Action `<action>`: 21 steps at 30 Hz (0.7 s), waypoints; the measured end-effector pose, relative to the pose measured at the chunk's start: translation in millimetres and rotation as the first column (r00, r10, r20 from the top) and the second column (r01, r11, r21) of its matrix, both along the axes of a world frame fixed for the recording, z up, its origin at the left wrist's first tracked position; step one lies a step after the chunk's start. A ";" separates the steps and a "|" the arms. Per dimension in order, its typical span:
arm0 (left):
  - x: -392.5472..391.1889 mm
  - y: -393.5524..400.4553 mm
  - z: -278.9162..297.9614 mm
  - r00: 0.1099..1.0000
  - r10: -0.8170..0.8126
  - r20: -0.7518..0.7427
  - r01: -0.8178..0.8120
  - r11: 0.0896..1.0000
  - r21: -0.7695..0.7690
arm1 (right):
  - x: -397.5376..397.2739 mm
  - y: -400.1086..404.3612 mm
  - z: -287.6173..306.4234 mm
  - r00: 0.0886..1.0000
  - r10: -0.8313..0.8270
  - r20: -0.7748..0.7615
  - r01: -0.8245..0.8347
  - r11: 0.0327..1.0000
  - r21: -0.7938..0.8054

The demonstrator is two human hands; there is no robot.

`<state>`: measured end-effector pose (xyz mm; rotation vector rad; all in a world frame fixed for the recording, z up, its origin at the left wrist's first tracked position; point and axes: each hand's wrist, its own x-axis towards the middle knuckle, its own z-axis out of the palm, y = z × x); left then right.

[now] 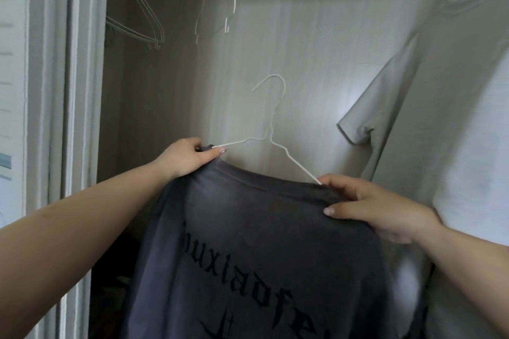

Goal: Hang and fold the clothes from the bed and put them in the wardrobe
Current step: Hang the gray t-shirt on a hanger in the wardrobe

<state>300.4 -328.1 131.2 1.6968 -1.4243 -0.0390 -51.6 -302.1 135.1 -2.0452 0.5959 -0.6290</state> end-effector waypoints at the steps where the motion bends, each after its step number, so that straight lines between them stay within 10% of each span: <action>1: -3.8 -0.9 1.0 0.984 -0.092 -0.152 0.090 0.996 -0.019 | 5.2 7.4 1.4 0.995 0.018 0.094 -0.025 0.997 0.075; 7: -35.9 -11.6 9.5 0.721 -0.435 -0.539 0.364 0.900 -0.241 | 31.4 29.3 14.8 0.901 -0.077 0.428 -0.028 0.972 0.234; 21: -196.0 -37.2 94.4 0.330 -0.896 -0.298 0.713 0.443 -0.543 | 20.0 38.8 132.7 0.758 -0.292 0.583 0.306 0.949 0.077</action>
